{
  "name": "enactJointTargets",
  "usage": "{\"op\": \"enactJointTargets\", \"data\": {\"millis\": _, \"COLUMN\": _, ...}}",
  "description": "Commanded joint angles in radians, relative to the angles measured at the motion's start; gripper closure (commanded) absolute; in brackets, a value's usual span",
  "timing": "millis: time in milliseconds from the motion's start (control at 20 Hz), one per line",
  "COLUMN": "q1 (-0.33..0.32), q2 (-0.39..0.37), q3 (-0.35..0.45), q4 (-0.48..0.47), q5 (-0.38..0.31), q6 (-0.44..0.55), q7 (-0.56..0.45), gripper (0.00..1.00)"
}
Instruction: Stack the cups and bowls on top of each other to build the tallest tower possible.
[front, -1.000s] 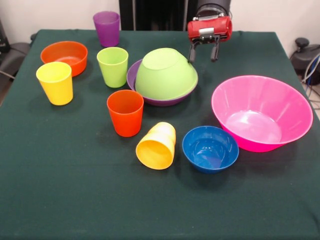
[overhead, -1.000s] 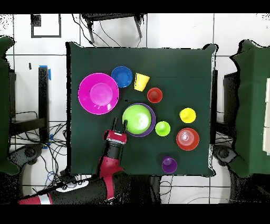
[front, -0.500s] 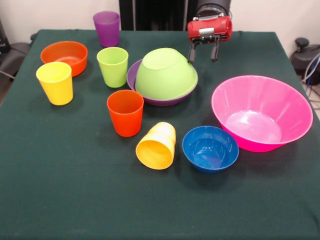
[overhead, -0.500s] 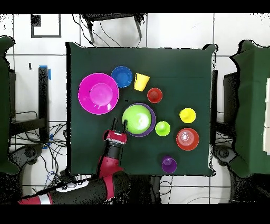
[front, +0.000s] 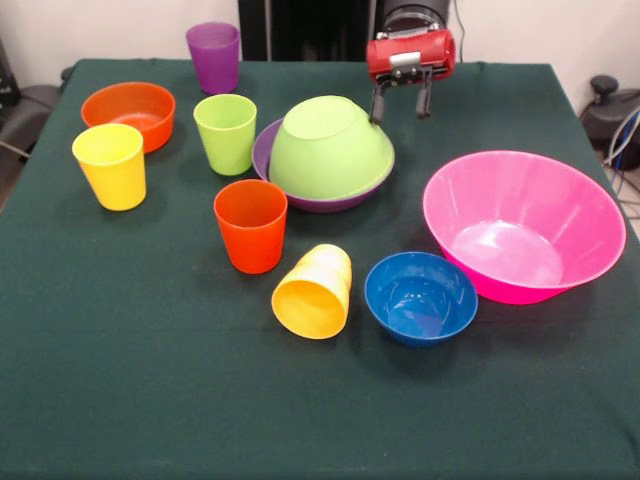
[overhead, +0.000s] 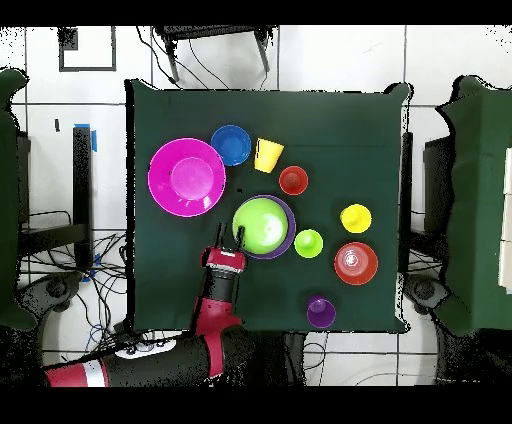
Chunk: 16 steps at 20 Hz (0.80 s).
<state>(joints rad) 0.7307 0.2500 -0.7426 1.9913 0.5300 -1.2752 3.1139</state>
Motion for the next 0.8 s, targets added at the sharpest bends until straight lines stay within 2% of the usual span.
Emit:
{"op": "enactJointTargets", "data": {"millis": 50, "q1": -0.046, "q2": 0.082, "q3": 0.062, "q4": 0.01, "q5": -0.038, "q6": -0.025, "q7": 0.001, "gripper": 0.0}}
{"op": "enactJointTargets", "data": {"millis": 250, "q1": -0.055, "q2": 0.094, "q3": 0.059, "q4": 0.018, "q5": -0.023, "q6": -0.051, "q7": -0.014, "gripper": 0.0}}
{"op": "enactJointTargets", "data": {"millis": 450, "q1": -0.073, "q2": 0.094, "q3": 0.041, "q4": 0.024, "q5": -0.054, "q6": -0.067, "q7": -0.019, "gripper": 0.0}}
{"op": "enactJointTargets", "data": {"millis": 700, "q1": -0.062, "q2": 0.079, "q3": 0.051, "q4": 0.032, "q5": -0.041, "q6": -0.048, "q7": -0.034, "gripper": 0.0}}
{"op": "enactJointTargets", "data": {"millis": 800, "q1": -0.056, "q2": 0.065, "q3": 0.045, "q4": 0.041, "q5": -0.058, "q6": -0.034, "q7": -0.038, "gripper": 0.0}}
